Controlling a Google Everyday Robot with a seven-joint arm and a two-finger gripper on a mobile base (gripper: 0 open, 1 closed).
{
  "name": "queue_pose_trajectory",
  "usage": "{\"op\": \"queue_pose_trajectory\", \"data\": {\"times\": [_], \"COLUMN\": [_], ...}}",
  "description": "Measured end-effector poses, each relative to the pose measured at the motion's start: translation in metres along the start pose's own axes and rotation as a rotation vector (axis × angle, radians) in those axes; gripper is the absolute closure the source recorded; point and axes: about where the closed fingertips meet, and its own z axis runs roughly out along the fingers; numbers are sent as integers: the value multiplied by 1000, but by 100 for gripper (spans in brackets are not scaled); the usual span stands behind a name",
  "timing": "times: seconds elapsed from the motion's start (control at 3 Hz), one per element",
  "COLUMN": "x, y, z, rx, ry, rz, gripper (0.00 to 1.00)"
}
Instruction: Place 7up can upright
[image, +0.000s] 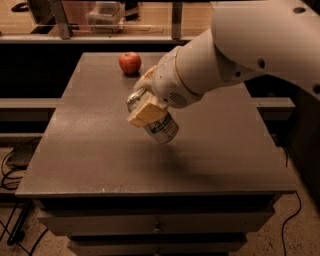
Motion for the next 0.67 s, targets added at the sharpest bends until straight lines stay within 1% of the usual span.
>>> {"op": "queue_pose_trajectory", "data": {"times": [0.33,0.67], "x": [0,-4], "y": [-3,-11], "z": [7,14], "rx": [-25,-44], "ry": [-79,-174], "rz": [-17,-64], "gripper": [100,100]}}
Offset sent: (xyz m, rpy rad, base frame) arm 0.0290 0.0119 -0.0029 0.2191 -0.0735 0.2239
